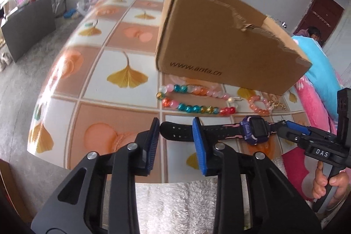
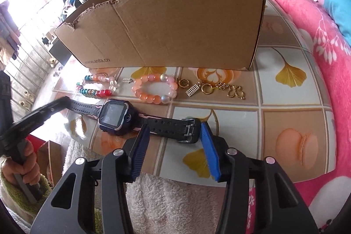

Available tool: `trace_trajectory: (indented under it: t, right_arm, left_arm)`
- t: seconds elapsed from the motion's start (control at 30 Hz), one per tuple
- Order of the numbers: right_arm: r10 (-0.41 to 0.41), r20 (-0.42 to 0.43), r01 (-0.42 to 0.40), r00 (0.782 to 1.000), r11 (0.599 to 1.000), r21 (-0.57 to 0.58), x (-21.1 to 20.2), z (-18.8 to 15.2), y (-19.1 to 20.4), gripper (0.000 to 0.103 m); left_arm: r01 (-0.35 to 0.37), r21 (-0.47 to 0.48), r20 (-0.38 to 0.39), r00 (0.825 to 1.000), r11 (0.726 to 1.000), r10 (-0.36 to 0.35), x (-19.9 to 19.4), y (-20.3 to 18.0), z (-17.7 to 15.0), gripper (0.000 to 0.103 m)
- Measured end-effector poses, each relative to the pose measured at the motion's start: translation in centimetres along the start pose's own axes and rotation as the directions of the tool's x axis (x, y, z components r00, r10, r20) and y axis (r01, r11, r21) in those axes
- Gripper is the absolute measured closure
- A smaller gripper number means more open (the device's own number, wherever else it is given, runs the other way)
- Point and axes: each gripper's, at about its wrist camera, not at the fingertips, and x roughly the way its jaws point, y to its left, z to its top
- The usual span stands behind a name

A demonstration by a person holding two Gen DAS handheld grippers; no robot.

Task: Organize jewelry
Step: 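Lift the purple smartwatch by its strap with the right tool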

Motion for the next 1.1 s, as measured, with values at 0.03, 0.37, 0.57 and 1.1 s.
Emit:
trace_trajectory:
  t: [0.03,0.37,0.57,1.1]
  right_arm:
    - [-0.001,0.002,0.001,1.0,1.0,-0.002,0.0,0.0,0.0,0.056]
    - [-0.03,0.012,0.03,0.999,0.999,-0.033,0.3,-0.3,0.7,0.057]
    - [-0.035,0.018,0.036,0.999,0.999,-0.041,0.4,-0.3,1.0,0.057]
    - [-0.047,0.029,0.049,0.998,0.997,-0.059,0.6,-0.4,1.2,0.057]
  left_arm:
    - [0.007,0.012,0.016,1.0,1.0,-0.007,-0.3,-0.3,-0.1,0.074]
    - [0.163,-0.129,0.057,0.986,0.978,-0.157,-0.6,1.3,-0.2,0.074]
    - [0.23,-0.238,0.071,0.973,0.944,-0.22,-0.1,2.8,-0.4,0.074]
    - [0.411,-0.455,0.097,0.905,0.79,-0.415,1.2,5.7,-1.0,0.063]
